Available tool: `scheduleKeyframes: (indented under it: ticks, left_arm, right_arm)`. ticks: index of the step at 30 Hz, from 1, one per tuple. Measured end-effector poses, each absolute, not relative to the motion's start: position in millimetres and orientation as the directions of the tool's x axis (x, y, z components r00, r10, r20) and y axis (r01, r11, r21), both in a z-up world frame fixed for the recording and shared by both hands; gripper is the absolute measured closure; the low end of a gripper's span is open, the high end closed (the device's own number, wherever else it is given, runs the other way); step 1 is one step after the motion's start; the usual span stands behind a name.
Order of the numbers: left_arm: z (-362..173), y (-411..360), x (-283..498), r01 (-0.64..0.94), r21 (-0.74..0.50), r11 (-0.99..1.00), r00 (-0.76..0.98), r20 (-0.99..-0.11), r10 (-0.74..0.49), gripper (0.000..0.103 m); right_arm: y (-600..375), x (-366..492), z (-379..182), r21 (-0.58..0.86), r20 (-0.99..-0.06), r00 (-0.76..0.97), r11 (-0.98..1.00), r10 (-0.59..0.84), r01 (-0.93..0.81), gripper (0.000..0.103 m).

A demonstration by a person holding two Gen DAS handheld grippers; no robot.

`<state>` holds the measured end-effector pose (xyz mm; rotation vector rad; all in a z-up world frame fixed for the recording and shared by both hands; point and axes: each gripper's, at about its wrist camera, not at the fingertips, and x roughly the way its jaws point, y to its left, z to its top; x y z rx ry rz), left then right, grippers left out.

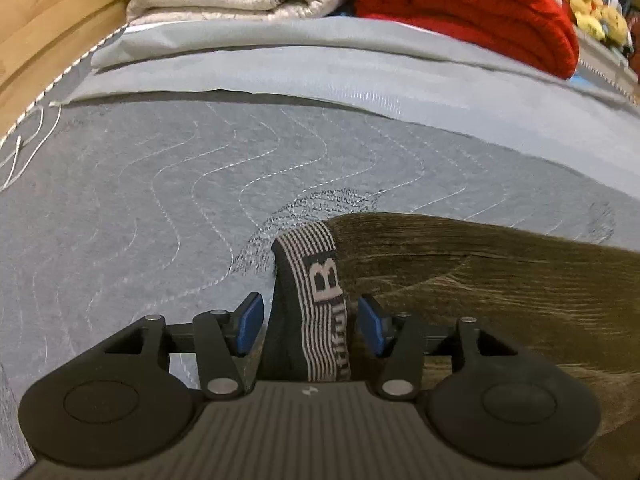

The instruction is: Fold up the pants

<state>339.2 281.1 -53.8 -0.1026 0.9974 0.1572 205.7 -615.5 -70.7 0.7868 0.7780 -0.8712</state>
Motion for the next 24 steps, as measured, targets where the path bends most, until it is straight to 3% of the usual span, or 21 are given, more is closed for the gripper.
scheduleKeyframes:
  ticks: [6,9,11,17,20,24]
  left_arm:
    - [-25.3,285.2,297.4,-0.188,-0.122,0.975,0.525,-0.851,-0.005,0.045]
    - [-14.4,283.9,266.5,-0.178,-0.131,0.975,0.492,-0.870,-0.027,0.045]
    - [-6.8,283.5,240.3,-0.168,-0.124,0.978,0.482,-0.876,-0.028,0.045]
    - [-19.2,288.7,175.2,-0.213,-0.179,0.961,0.483,-0.874,-0.055,0.033]
    - [-48.8,282.5,170.3,-0.196,-0.114,0.974,0.383,-0.923,-0.031,0.033]
    - [-58.6,281.0,171.9,-0.119,-0.021,0.993,0.402,-0.915,0.028,0.027]
  right_arm:
    - [-626.5,166.2,-62.2,0.352,-0.835,0.507,0.501,-0.214,0.791,0.062]
    - [-625.5,142.6,-59.6,0.334,-0.841,0.515,0.589,-0.167,0.736,0.052]
    - [-625.4,123.8,-59.2,0.289,-0.855,0.494,0.645,-0.159,0.708,0.051]
    - [-640.6,69.3,-83.9,0.241,-0.901,0.424,0.709,-0.089,0.663,0.044]
    - [-641.4,52.8,-98.5,0.209,-0.926,0.374,0.746,-0.057,0.632,0.041]
    - [-637.9,42.5,-112.5,0.118,-0.948,0.308,0.806,-0.083,0.580,0.038]
